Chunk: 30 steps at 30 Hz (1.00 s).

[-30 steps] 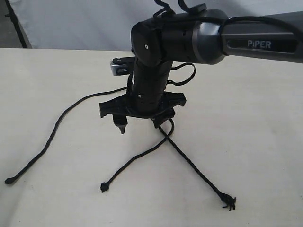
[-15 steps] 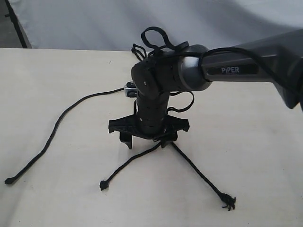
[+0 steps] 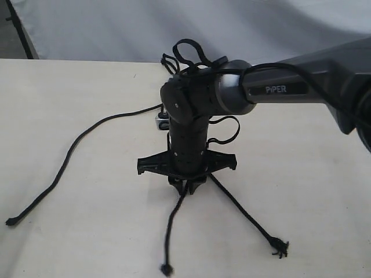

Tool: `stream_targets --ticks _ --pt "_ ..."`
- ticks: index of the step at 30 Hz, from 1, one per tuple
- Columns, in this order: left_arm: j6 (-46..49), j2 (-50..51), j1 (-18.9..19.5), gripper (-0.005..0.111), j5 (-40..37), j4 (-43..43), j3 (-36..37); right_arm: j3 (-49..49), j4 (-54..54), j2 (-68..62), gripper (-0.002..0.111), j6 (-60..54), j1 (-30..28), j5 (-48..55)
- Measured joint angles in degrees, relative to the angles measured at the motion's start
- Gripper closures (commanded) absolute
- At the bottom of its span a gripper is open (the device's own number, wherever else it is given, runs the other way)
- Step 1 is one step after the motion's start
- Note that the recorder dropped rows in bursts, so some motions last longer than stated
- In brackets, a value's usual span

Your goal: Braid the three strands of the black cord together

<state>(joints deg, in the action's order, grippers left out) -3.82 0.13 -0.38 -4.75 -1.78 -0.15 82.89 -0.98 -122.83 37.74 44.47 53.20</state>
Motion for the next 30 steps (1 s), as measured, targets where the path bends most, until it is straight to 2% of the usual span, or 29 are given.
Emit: stream_targets --ticks 7,12,19,26,30 --pt "0.00 0.00 0.00 0.075 0.00 0.00 0.00 3.00 0.41 2.72 0.109 -6.48 -0.10 4.73" --pt "0.00 0.00 0.00 0.075 0.00 0.00 0.00 10.00 -0.32 6.10 0.109 -17.14 -1.92 9.12" --pt "0.00 0.00 0.00 0.075 0.00 0.00 0.00 17.45 -13.96 7.53 0.109 -34.46 -8.87 14.61" --pt "0.00 0.00 0.00 0.075 0.00 0.00 0.00 16.34 -19.48 4.25 0.109 -37.74 -16.77 14.96" --pt "0.00 0.00 0.00 0.075 0.00 0.00 0.00 16.07 -19.26 0.64 0.109 -37.74 -18.49 16.30"
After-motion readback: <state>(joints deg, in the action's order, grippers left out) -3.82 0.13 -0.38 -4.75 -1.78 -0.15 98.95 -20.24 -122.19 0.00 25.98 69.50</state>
